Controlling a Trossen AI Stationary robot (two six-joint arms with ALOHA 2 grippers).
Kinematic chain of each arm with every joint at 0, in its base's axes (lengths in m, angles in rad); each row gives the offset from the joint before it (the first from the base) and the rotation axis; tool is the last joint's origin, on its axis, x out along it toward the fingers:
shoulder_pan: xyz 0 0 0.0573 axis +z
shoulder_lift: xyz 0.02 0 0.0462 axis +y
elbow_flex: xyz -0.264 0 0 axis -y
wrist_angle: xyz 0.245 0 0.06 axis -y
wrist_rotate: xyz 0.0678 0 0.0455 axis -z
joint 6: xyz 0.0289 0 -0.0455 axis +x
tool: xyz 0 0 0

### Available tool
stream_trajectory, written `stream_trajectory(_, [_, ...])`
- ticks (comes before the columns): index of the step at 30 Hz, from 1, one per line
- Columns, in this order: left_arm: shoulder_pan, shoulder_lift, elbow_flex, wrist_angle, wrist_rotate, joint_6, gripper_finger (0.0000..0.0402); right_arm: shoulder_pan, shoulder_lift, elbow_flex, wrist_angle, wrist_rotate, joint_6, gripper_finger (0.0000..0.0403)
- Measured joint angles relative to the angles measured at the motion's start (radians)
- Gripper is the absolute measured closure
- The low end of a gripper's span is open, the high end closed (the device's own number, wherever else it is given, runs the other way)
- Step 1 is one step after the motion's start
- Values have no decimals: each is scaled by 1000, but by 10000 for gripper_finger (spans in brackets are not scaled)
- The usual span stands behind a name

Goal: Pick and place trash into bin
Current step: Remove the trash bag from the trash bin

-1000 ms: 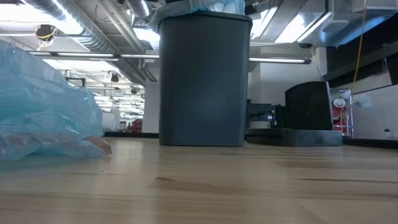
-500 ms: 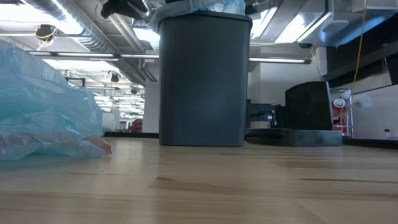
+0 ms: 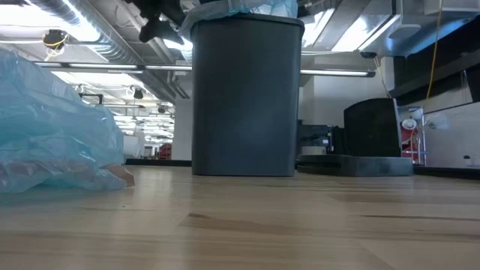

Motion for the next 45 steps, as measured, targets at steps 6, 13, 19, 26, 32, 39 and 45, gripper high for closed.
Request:
stream_trajectory(6, [1, -1, 0, 7, 13, 4, 231, 0, 0, 0, -7, 0, 0, 403])
stream_trajectory(13, [20, -12, 0, 13, 11, 30, 298, 0, 0, 0, -8, 0, -6, 403])
stream_trajectory(19, [22, -12, 0, 5, 16, 82, 393, 0, 0, 0, -8, 0, -7, 403])
stream_trajectory(26, [22, -24, 16, 24, 18, 88, 401, 0, 0, 0, -6, 1, -8, 403])
stream_trajectory(32, [18, -31, 149, 44, 19, 115, 401, 0, 0, 0, 30, 11, -18, 403])
stream_trajectory(39, [10, -31, 233, 180, 18, 153, 401, 0, 1, 0, 125, 54, -57, 403])
stream_trajectory(45, [10, -31, 239, 376, 45, 157, 401, 0, 1, 0, 315, 90, -112, 403])
